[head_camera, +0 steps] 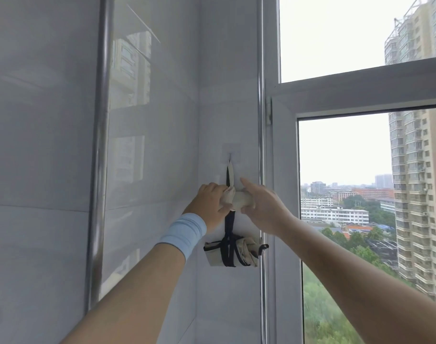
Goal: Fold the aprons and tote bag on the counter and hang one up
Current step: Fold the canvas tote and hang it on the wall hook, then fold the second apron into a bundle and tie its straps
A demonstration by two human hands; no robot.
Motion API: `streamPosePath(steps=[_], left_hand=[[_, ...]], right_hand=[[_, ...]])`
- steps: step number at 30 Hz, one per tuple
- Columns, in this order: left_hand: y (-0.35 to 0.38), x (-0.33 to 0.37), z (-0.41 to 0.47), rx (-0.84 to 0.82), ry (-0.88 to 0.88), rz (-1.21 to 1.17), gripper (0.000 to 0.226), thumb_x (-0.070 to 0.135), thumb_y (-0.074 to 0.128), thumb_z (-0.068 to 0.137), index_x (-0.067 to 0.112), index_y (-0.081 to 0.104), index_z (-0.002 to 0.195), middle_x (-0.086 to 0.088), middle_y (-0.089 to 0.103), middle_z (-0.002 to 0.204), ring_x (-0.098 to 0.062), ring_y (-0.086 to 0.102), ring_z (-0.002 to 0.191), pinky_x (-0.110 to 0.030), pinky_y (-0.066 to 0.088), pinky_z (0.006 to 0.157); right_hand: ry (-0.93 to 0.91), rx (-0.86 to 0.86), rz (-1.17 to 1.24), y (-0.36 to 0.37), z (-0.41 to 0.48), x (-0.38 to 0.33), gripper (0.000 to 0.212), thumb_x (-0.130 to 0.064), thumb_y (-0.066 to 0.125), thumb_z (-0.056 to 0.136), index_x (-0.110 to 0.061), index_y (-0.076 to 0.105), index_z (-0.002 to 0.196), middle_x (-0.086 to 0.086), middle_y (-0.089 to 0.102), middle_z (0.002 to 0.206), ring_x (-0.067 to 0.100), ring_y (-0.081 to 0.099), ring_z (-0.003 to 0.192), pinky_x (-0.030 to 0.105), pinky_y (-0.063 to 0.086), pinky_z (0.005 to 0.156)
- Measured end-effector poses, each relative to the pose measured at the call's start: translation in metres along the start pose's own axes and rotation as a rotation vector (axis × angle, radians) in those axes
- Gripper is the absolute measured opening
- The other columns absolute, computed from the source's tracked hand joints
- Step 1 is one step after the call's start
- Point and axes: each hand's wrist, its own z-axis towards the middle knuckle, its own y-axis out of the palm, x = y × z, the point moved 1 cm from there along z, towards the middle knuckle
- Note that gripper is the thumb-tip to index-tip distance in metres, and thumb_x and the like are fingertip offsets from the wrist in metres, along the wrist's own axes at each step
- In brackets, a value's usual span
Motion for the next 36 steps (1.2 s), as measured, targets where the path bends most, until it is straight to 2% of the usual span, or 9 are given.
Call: streamPosePath(steps=[3, 6, 10, 15, 20, 24, 28, 32, 36], left_hand=[[0.005, 0.0, -0.004, 0.032, -0.02, -0.028, 0.052, 0.045, 0.051, 0.094, 0.018, 0.042, 0.139, 0.0, 0.046, 0.131, -0.017, 0.035, 0.126, -0.032, 0.036, 0.105], [0.007, 0.0, -0.006, 0.078, -0.017, -0.024, 0.046, 0.043, 0.046, 0.098, 0.016, 0.046, 0.136, -0.001, 0.048, 0.125, -0.018, 0.037, 0.121, -0.031, 0.037, 0.102], [0.01, -0.006, -0.015, 0.131, 0.029, 0.017, 0.036, 0.029, 0.035, 0.104, 0.013, 0.056, 0.128, -0.005, 0.055, 0.117, -0.02, 0.043, 0.11, -0.035, 0.041, 0.095], [0.024, -0.006, -0.026, 0.044, -0.055, 0.024, 0.044, 0.034, 0.041, 0.101, 0.02, 0.042, 0.142, 0.001, 0.045, 0.134, -0.018, 0.036, 0.126, -0.032, 0.042, 0.099], [0.017, -0.005, -0.031, -0.086, -0.123, -0.002, 0.059, 0.041, 0.039, 0.1, 0.023, 0.019, 0.153, 0.005, 0.023, 0.157, -0.016, 0.02, 0.143, -0.033, 0.027, 0.114], [0.007, 0.007, -0.043, 0.061, -0.075, 0.021, 0.063, 0.04, 0.044, 0.098, 0.023, 0.019, 0.153, 0.003, 0.013, 0.161, -0.016, 0.01, 0.147, -0.035, 0.02, 0.118], [0.001, 0.033, -0.07, 0.293, 0.002, 0.023, 0.051, 0.029, 0.052, 0.091, 0.021, 0.042, 0.14, 0.001, 0.039, 0.144, -0.02, 0.032, 0.13, -0.034, 0.038, 0.105], [0.021, 0.067, -0.122, 0.212, -0.021, -0.092, 0.024, 0.031, 0.051, 0.092, 0.025, 0.054, 0.115, 0.007, 0.049, 0.11, -0.012, 0.046, 0.102, -0.026, 0.044, 0.077], [0.064, 0.1, -0.192, 0.058, -0.071, -0.153, 0.02, 0.036, 0.05, 0.093, 0.024, 0.056, 0.109, 0.01, 0.054, 0.101, -0.007, 0.05, 0.09, -0.028, 0.048, 0.072]], right_hand=[[-0.178, 0.095, -0.305, 0.004, -0.002, -0.003, 0.053, -0.003, 0.054, 0.088, -0.015, 0.046, 0.14, 0.002, 0.054, 0.131, 0.023, 0.042, 0.124, 0.032, 0.032, 0.108], [-0.202, 0.088, -0.335, 0.016, -0.002, 0.0, 0.058, 0.005, 0.051, 0.083, -0.012, 0.046, 0.138, 0.004, 0.046, 0.132, 0.025, 0.038, 0.121, 0.034, 0.035, 0.107], [-0.229, 0.095, -0.409, 0.032, -0.013, 0.003, 0.059, 0.002, 0.055, 0.082, -0.013, 0.045, 0.139, 0.003, 0.046, 0.131, 0.024, 0.041, 0.118, 0.032, 0.035, 0.104], [-0.181, 0.067, -0.47, 0.041, -0.016, -0.001, 0.061, -0.004, 0.057, 0.077, -0.015, 0.047, 0.136, 0.0, 0.045, 0.13, 0.022, 0.042, 0.117, 0.03, 0.034, 0.104], [-0.151, -0.016, -0.521, 0.034, -0.02, -0.006, 0.07, -0.019, 0.052, 0.085, -0.015, 0.026, 0.151, 0.002, 0.033, 0.145, 0.024, 0.031, 0.133, 0.036, 0.024, 0.114], [-0.104, -0.005, -0.478, 0.019, -0.032, -0.021, 0.074, -0.026, 0.051, 0.091, -0.019, 0.014, 0.155, 0.006, 0.014, 0.16, 0.027, 0.009, 0.148, 0.047, 0.014, 0.12], [-0.151, 0.119, -0.375, -0.002, -0.059, -0.034, 0.056, -0.026, 0.056, 0.089, -0.021, 0.041, 0.143, 0.004, 0.034, 0.146, 0.026, 0.034, 0.132, 0.04, 0.035, 0.107], [-0.146, 0.106, -0.23, 0.001, -0.122, -0.029, 0.03, -0.021, 0.054, 0.09, -0.023, 0.057, 0.12, -0.002, 0.052, 0.116, 0.022, 0.057, 0.102, 0.037, 0.051, 0.079], [-0.037, -0.11, -0.159, 0.027, -0.217, -0.006, 0.031, -0.021, 0.048, 0.092, -0.027, 0.057, 0.121, -0.005, 0.059, 0.11, 0.022, 0.063, 0.097, 0.034, 0.051, 0.074]])
